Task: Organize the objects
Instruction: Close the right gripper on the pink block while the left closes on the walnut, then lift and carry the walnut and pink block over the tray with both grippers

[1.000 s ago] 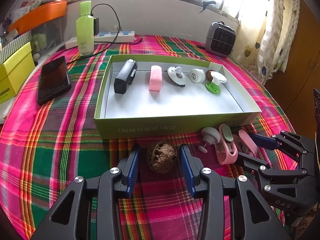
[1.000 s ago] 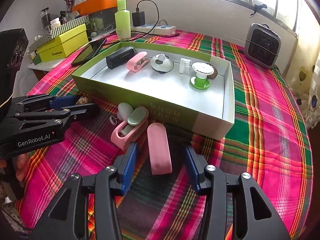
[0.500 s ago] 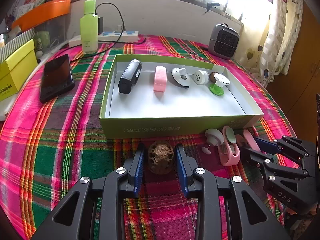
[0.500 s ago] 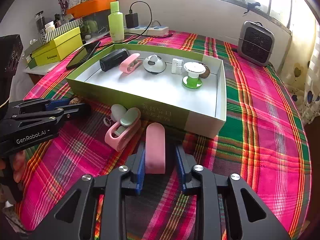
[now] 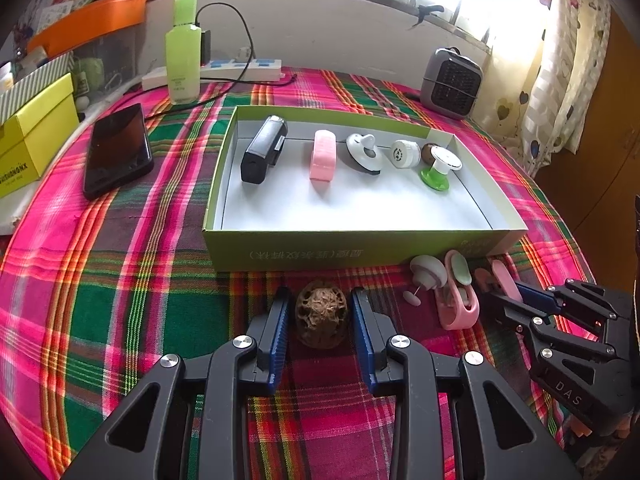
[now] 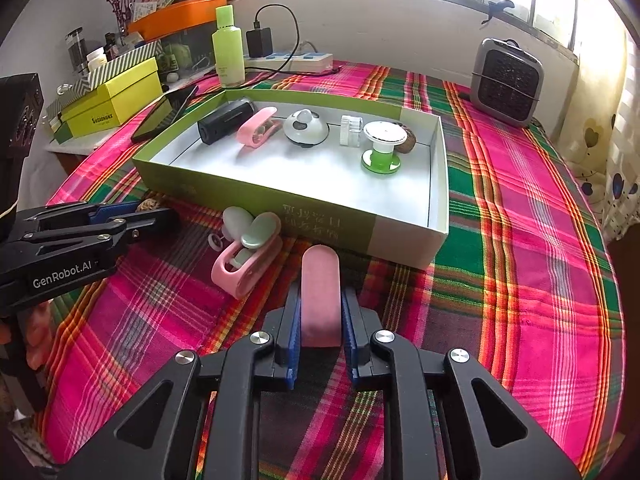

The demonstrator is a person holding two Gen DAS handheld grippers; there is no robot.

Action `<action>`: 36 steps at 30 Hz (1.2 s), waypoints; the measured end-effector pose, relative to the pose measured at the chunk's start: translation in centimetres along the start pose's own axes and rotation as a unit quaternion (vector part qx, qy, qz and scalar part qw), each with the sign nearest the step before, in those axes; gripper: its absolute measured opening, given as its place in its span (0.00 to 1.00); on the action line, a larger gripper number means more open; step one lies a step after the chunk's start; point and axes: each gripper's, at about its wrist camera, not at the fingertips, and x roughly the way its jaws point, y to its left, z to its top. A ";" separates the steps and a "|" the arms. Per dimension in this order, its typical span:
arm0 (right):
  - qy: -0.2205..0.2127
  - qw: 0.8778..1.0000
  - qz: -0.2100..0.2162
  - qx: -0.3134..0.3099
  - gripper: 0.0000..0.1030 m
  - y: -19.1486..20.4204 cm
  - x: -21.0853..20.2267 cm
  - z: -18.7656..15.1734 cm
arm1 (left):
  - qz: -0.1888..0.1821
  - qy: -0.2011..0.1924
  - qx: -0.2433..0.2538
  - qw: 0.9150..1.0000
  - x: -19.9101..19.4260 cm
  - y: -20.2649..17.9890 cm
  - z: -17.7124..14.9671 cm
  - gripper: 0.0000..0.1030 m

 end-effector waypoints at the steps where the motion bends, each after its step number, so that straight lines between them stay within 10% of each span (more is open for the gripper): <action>1: 0.000 1.000 0.001 0.001 0.18 0.0 0.0 0.0 | 0.000 0.000 0.001 1.000 0.0 0.0 0.0 0.27; 36: -0.035 0.999 0.016 0.011 0.18 1.3 -2.5 1.0 | -0.007 -0.027 0.010 1.000 -2.5 -0.6 0.9 0.27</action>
